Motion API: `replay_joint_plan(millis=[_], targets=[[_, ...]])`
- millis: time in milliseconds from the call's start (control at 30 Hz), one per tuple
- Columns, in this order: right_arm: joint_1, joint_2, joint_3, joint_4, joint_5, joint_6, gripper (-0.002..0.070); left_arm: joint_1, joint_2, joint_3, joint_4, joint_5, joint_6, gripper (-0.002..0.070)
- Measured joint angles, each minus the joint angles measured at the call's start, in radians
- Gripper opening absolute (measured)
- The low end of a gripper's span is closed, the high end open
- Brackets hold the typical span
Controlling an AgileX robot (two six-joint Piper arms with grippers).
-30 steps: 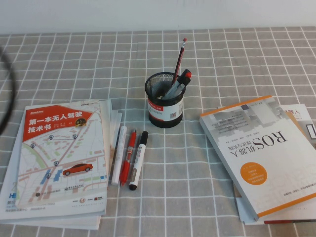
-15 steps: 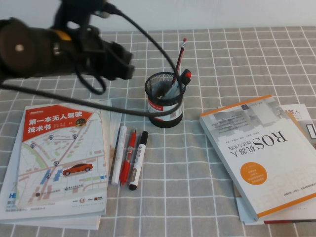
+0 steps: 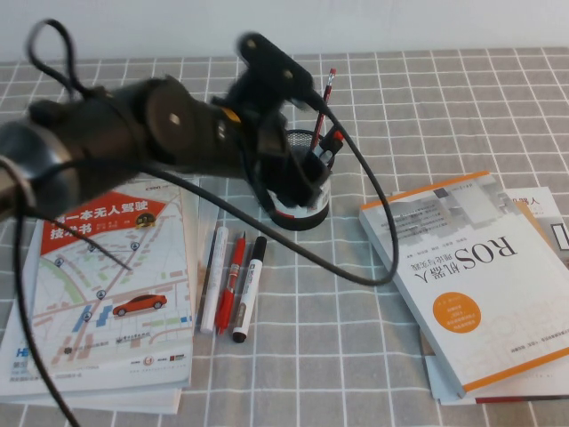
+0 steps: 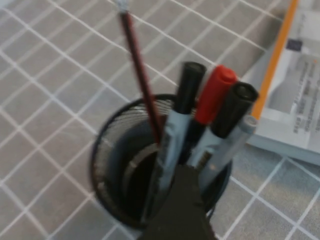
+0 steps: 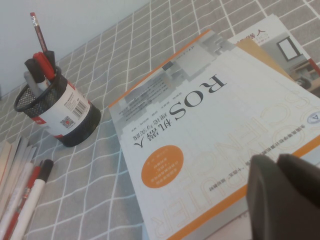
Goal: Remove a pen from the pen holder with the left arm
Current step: 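Take a marker out of the pen holder and lay it on the table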
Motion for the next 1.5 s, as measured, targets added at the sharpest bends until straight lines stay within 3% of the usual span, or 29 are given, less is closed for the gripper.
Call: replay_joint_plan(millis=[233,667,767,967,1033,1500], targets=[[0.000,0.000,0.000,0.000,0.000,0.000,-0.0013,-0.045,0.093,0.000,-0.006,-0.086,0.021,0.0512],[0.000,0.000,0.000,0.000,0.000,0.000,-0.0013,-0.047,0.163,0.000,-0.054,-0.279,0.020,0.0489],[0.000,0.000,0.000,0.000,0.000,0.000,-0.0013,-0.047,0.174,-0.002,-0.076,-0.285,0.020,0.0405],[0.000,0.000,0.000,0.000,0.000,0.000,-0.0013,-0.047,0.181,-0.002,-0.094,-0.285,0.020,0.0113],[0.000,0.000,0.000,0.000,0.000,0.000,-0.0013,-0.047,0.181,-0.004,-0.094,-0.300,0.021,0.0069],[0.000,0.000,0.000,0.000,0.000,0.000,-0.0013,-0.047,0.061,-0.004,-0.096,-0.286,0.021,0.0053]])
